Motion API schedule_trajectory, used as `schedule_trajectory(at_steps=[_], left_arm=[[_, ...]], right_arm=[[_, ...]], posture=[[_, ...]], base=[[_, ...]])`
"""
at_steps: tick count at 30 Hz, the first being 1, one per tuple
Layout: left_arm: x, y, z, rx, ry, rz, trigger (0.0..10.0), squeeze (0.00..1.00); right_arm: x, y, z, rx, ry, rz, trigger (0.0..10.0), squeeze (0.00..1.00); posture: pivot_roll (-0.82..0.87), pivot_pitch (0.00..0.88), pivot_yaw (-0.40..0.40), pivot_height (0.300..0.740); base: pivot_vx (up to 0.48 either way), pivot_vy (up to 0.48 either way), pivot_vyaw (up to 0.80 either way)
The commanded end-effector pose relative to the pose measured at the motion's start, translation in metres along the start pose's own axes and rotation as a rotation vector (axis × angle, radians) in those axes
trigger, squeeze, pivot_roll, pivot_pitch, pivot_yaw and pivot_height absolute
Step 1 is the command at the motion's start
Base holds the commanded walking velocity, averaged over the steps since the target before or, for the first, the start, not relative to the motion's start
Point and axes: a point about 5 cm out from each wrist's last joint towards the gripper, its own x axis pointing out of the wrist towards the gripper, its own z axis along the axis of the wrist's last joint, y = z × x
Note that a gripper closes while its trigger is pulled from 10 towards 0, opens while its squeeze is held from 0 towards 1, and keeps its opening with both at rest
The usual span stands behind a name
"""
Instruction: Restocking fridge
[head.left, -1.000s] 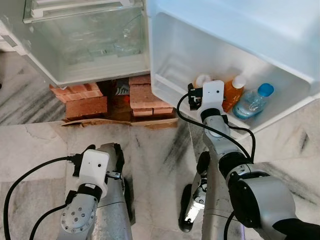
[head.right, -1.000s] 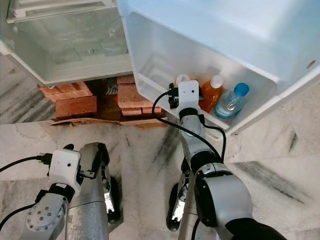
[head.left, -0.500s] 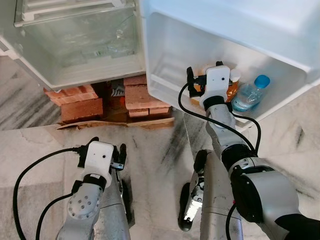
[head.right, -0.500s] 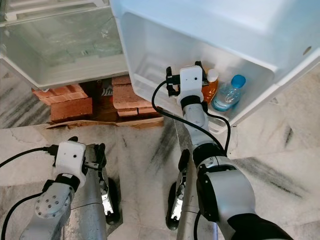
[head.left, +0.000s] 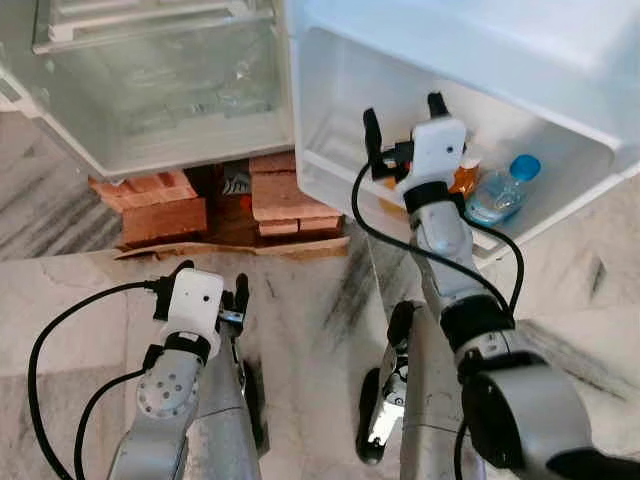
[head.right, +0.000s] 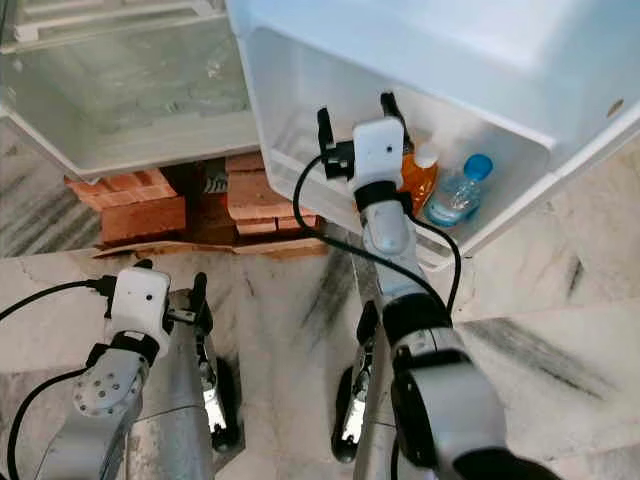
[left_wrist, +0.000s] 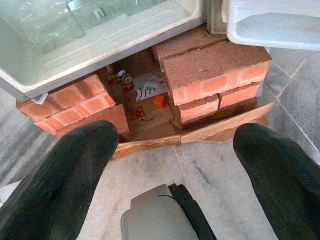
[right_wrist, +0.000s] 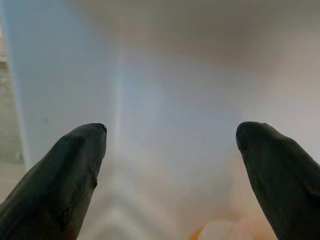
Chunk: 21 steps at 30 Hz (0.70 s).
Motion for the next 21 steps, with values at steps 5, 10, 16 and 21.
schedule_trajectory(at_steps=[5,10,16,21], left_arm=[[0.002,0.001,-0.005,0.030,0.013,-0.010,10.0,0.00],[0.011,0.006,-0.001,0.042,-0.012,0.012,10.0,0.00],[0.014,0.009,-0.004,0.005,-0.025,0.043,10.0,0.00],[0.009,0.004,-0.007,-0.015,-0.042,0.012,10.0,0.00]], right_arm=[[-0.042,0.003,-0.006,0.040,0.101,0.098,10.0,0.00],[-0.080,-0.009,-0.013,-0.008,0.175,0.103,10.0,0.00],[-0.121,-0.018,-0.015,-0.004,0.280,0.045,10.0,0.00],[-0.137,-0.024,-0.012,-0.058,0.301,0.024,10.0,0.00]], posture=[[0.24,0.210,-0.022,0.507],[0.22,0.174,-0.023,0.507],[0.18,0.129,-0.009,0.507],[0.16,0.111,-0.016,0.537]], base=[[0.000,0.000,0.00],[0.000,0.000,0.00],[0.000,0.000,0.00],[0.000,0.000,0.00]])
